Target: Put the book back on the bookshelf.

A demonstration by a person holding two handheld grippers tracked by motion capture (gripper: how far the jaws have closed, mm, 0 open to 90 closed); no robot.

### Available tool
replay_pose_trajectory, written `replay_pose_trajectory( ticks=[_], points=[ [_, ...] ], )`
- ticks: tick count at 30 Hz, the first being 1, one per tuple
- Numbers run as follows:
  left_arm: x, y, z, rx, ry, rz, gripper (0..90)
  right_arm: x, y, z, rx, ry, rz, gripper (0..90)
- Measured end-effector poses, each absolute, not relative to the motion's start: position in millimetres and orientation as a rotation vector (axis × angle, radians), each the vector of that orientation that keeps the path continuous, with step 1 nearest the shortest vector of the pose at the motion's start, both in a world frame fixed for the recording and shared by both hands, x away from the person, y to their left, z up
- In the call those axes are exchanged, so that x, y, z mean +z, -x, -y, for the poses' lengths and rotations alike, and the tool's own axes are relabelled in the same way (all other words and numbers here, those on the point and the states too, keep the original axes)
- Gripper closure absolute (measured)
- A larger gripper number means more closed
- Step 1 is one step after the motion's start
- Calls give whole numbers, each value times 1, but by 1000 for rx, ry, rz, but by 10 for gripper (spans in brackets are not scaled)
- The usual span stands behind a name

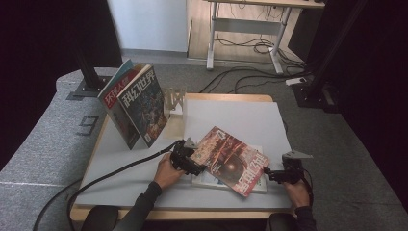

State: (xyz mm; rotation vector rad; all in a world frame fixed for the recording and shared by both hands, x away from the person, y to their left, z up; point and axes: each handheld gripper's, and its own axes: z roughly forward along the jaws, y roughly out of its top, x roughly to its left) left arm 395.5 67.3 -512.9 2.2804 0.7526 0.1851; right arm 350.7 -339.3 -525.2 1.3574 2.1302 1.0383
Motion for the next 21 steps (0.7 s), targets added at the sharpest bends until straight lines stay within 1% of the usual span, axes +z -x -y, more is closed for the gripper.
replay_pose_trajectory(
  ticks=[7, 13, 21],
  points=[
    [-512, -388, -71, 181, -2305, -747, 0, -525, -355, 336, 1037, -1356, -2129, 1],
    [-512, -381, -78, 147, -2274, -766, 0, -525, -360, 334, 1035, -1356, -2130, 2],
    [-512, -370, -86, 132, -2270, -761, 0, -525, -367, 330, 1038, -1359, -2129, 6]
  ],
)
